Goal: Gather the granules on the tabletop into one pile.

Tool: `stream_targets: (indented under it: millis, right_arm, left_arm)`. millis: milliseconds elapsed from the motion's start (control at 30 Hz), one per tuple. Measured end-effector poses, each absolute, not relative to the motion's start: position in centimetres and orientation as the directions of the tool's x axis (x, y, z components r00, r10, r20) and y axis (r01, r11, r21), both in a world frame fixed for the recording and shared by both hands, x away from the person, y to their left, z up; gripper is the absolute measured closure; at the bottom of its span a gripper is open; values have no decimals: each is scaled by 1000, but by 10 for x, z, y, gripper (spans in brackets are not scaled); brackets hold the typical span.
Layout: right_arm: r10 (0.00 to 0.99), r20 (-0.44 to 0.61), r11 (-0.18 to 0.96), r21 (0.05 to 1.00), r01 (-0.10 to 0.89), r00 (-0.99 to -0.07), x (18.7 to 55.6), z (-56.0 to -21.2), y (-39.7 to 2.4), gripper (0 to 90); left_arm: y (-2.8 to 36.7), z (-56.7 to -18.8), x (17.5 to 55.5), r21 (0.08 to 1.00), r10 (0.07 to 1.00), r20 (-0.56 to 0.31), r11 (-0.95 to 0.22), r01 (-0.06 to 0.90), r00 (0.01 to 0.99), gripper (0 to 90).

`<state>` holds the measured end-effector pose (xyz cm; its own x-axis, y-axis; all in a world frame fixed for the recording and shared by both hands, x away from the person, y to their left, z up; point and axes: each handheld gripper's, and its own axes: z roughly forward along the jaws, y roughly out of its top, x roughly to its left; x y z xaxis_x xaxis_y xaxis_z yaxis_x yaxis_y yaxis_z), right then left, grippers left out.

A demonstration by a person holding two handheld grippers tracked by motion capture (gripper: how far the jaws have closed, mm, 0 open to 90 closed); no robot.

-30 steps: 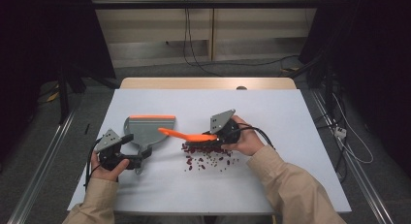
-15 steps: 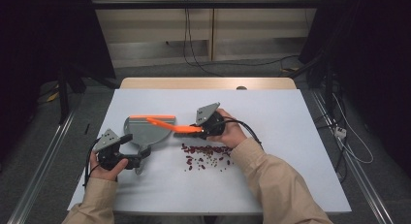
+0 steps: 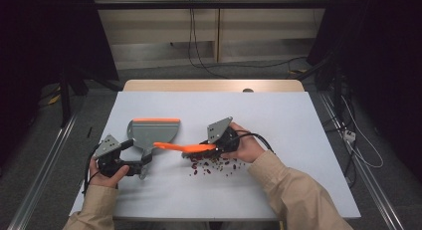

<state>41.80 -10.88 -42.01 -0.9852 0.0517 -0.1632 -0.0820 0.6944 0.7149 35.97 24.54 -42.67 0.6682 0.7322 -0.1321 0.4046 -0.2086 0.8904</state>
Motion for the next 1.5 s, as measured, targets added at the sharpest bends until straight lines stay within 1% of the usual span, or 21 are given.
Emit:
stream_targets:
  millis: [100,300,400,533,700,800,967,1100,1200,1500]
  right_arm:
    - [96,-170,671,739,-62,-981,418,-414,-117,712]
    - [277,-156,614,787,50,-948,428,-397,-158,712]
    - [359,-153,611,784,108,-921,432,-397,-178,712]
    - [449,-170,631,756,176,-877,433,-408,-196,712]
    - [521,-174,639,728,247,-836,428,-421,-208,712]
    - [539,-149,617,740,268,-829,421,-425,-209,712]
    - [520,-163,625,742,243,-839,407,-428,-203,711]
    - [504,-133,608,756,242,-853,397,-428,-197,711]
    - [503,-140,610,757,236,-853,391,-428,-190,711]
    - [475,-135,609,764,215,-870,386,-428,-181,711]
  left_arm:
    - [245,-427,360,891,732,-129,-211,403,668,63]
    - [242,-428,361,890,723,-133,-214,403,678,64]
    - [240,-429,362,886,718,-131,-225,406,683,64]
    - [238,-429,362,886,712,-133,-227,405,690,63]
    - [238,-429,362,885,711,-132,-228,405,690,63]
    - [238,-429,362,886,712,-131,-229,404,690,64]
    - [237,-429,361,886,712,-129,-230,402,690,63]
    - [236,-429,361,886,710,-125,-234,400,693,64]
    - [235,-429,361,885,712,-123,-236,400,692,63]
    - [234,-429,361,884,710,-117,-244,399,694,63]
